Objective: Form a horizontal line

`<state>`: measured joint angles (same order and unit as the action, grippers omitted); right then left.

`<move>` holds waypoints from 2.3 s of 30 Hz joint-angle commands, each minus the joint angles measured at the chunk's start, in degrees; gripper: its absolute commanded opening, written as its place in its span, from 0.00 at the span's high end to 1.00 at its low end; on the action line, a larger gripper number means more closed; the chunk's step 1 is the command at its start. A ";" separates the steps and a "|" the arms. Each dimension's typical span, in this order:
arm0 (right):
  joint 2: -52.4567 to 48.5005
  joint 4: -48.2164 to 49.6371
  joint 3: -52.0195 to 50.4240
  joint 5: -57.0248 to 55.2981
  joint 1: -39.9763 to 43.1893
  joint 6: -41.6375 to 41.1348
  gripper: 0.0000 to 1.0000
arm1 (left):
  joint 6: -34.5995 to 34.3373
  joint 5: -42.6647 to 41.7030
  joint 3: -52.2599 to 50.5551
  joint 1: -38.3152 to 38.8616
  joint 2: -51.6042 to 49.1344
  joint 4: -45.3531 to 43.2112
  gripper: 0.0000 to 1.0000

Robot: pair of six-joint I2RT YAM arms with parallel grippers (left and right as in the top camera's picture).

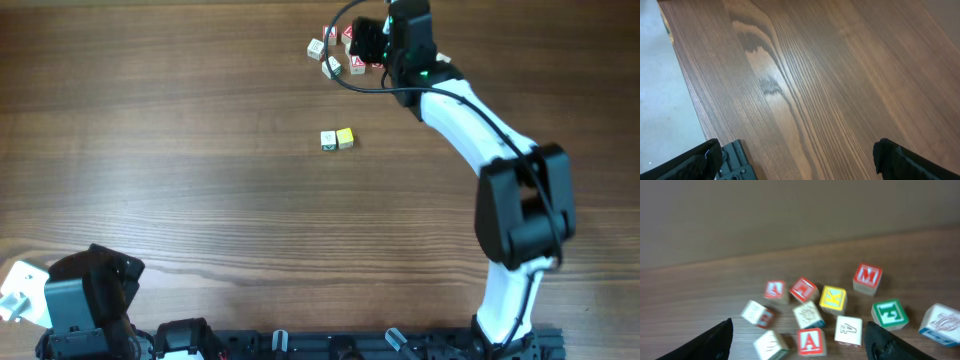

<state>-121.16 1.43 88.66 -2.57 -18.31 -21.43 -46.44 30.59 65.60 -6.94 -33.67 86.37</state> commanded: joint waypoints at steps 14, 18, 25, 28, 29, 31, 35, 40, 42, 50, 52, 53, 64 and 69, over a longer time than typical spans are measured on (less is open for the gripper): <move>-18.01 -13.07 31.43 5.25 1.51 -0.24 0.34 | -0.76 0.31 -0.20 -0.48 0.42 -0.02 0.00; -22.99 -18.86 36.37 8.96 2.43 -2.80 0.36 | -0.76 0.31 -0.20 -0.48 0.42 -0.02 0.00; -28.13 -19.69 36.37 8.37 2.80 -8.70 0.37 | -0.76 0.31 -0.20 -0.48 0.42 -0.02 0.00; -29.31 -20.41 36.37 8.39 3.45 -11.39 0.40 | -0.76 0.31 -0.20 -0.48 0.42 -0.02 0.00; -29.38 -20.61 36.37 8.39 3.65 -11.72 0.40 | -0.76 0.31 -0.20 -0.48 0.42 -0.02 0.00; -29.40 -21.62 36.37 7.45 4.07 -11.76 0.41 | -0.76 0.31 -0.20 -0.48 0.42 -0.02 0.00; -29.38 -22.32 36.37 5.01 4.31 -11.65 0.42 | -0.76 0.31 -0.20 -0.48 0.42 -0.02 0.00; -28.26 -21.84 36.39 5.64 4.31 -9.86 0.41 | -0.76 0.31 -0.20 -0.48 0.42 -0.02 0.00; -26.75 -21.77 36.39 5.64 4.31 -9.31 0.41 | -0.76 0.31 -0.20 -0.48 0.42 -0.02 0.00; -24.83 -22.16 36.39 5.70 4.22 -7.08 0.36 | -0.76 0.31 -0.20 -0.48 0.42 -0.02 0.00; -24.20 -21.97 36.39 6.80 4.17 -7.08 0.36 | -0.76 0.31 -0.20 -0.48 0.42 -0.02 0.00; -23.67 -21.84 36.39 6.93 4.17 -7.06 0.36 | -0.76 0.31 -0.20 -0.48 0.42 -0.02 0.00; -23.28 -25.31 35.69 0.90 4.13 -2.56 0.36 | -0.76 0.31 -0.20 -0.48 0.42 -0.02 0.00; -25.00 -22.93 35.60 4.61 4.07 -0.17 0.39 | -0.76 0.31 -0.20 -0.48 0.42 -0.02 0.00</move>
<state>-146.54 -23.03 124.97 -0.03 -14.20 -24.82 -46.44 30.59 65.60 -6.94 -33.67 86.41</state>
